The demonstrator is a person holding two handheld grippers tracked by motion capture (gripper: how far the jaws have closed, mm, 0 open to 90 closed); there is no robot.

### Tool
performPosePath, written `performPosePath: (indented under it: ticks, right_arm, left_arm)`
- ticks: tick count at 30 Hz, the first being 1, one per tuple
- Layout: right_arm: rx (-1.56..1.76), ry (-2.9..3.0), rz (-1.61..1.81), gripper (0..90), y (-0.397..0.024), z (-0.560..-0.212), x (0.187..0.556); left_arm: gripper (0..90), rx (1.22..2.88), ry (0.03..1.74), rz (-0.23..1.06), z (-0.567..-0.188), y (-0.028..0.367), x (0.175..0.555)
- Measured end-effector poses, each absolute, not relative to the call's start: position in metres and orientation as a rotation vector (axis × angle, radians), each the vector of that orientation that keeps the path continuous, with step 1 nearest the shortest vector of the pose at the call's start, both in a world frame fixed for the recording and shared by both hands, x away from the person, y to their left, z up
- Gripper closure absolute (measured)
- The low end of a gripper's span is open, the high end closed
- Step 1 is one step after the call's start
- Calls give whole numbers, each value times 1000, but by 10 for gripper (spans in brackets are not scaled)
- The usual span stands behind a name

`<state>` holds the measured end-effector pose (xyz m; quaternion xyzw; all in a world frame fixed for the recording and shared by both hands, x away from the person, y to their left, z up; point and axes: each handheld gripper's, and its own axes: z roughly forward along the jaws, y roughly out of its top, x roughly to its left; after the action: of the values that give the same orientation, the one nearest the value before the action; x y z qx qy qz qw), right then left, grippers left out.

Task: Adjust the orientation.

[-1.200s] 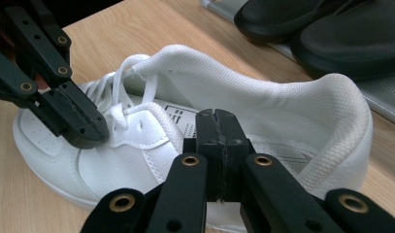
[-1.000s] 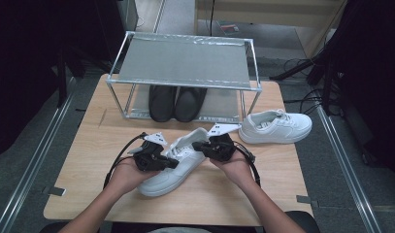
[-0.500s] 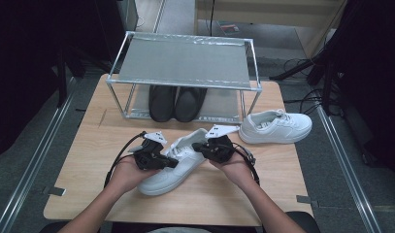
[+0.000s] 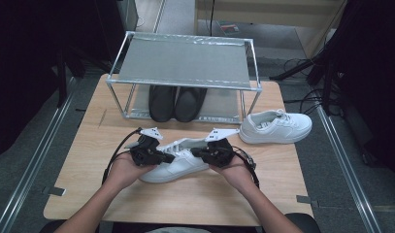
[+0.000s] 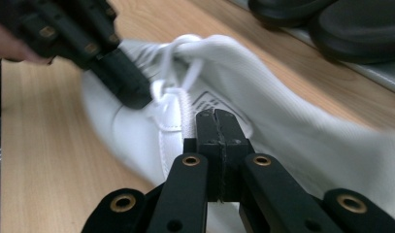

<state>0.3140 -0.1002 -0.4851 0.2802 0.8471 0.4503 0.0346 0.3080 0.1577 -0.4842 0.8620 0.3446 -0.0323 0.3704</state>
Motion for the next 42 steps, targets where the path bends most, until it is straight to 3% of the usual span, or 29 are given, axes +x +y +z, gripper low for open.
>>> performPosePath:
  ticks: [31,38,42]
  right_arm:
    - [897,2659,1352,900,-99,-482,288]
    - [939,2684,1328,900,-98,-482,284]
    - [913,2688,1329,900,-101,-480,285]
  left_arm:
    - [900,2239,839,-64,-484,157,326]
    - [900,2268,782,50,-483,150,331]
    - [900,2252,786,42,-479,151,334]
